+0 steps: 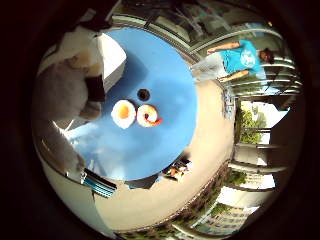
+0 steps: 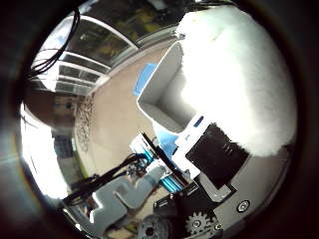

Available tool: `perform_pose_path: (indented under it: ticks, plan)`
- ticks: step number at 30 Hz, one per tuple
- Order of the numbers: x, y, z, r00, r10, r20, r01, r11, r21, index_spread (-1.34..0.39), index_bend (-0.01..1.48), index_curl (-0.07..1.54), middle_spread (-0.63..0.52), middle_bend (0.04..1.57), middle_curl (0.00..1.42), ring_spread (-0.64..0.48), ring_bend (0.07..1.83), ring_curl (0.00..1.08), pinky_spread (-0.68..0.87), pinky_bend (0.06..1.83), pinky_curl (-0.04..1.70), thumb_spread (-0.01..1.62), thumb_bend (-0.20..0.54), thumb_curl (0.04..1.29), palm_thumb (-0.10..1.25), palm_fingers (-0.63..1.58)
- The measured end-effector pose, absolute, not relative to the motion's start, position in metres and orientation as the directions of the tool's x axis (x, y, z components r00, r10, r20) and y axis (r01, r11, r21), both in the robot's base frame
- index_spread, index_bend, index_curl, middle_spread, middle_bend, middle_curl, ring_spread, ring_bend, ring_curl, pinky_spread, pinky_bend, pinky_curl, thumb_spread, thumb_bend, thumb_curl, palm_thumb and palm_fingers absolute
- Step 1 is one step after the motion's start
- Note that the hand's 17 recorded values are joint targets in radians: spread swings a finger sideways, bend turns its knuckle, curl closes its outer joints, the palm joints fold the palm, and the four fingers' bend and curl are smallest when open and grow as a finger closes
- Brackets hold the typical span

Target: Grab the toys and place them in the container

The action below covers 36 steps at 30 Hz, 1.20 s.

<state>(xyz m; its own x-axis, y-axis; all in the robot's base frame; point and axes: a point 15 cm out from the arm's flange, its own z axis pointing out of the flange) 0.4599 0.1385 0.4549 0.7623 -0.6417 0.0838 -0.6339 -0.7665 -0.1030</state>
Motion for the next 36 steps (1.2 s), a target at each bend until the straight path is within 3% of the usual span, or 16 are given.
perform_pose_path:
  ticks: [7, 18, 28, 36]
  plan:
    - [0.445, 0.217, 0.413, 0.792, -0.609, 0.034, -0.608, -0.793, -0.037, -0.68, 0.96, 0.70, -0.21, 1.30, 1.06, -0.12, 1.53, 0.86, 0.10, 1.64, 0.78, 1.09, -0.016, 0.70, 0.96, 0.79]
    - [0.467, 0.278, 0.368, 0.584, -0.811, -0.032, -0.810, -0.581, -0.081, -0.69, 0.93, 0.94, -0.20, 1.37, 1.06, -0.12, 1.61, 0.85, 0.09, 1.67, 0.85, 1.12, -0.015, 0.73, 0.94, 0.72]
    - [0.480, 0.275, 0.370, 0.387, -0.921, -0.042, -0.918, -0.381, -0.109, -0.70, 0.88, 1.11, -0.19, 1.40, 1.06, -0.12, 1.64, 0.84, 0.08, 1.68, 0.88, 1.13, -0.015, 0.75, 0.93, 0.69]
    - [0.490, 0.236, 0.364, 0.308, -0.951, -0.036, -0.950, -0.305, -0.067, -0.71, 0.83, 1.23, -0.19, 1.42, 1.05, -0.12, 1.65, 0.83, 0.08, 1.68, 0.91, 1.13, -0.015, 0.76, 0.93, 0.69]
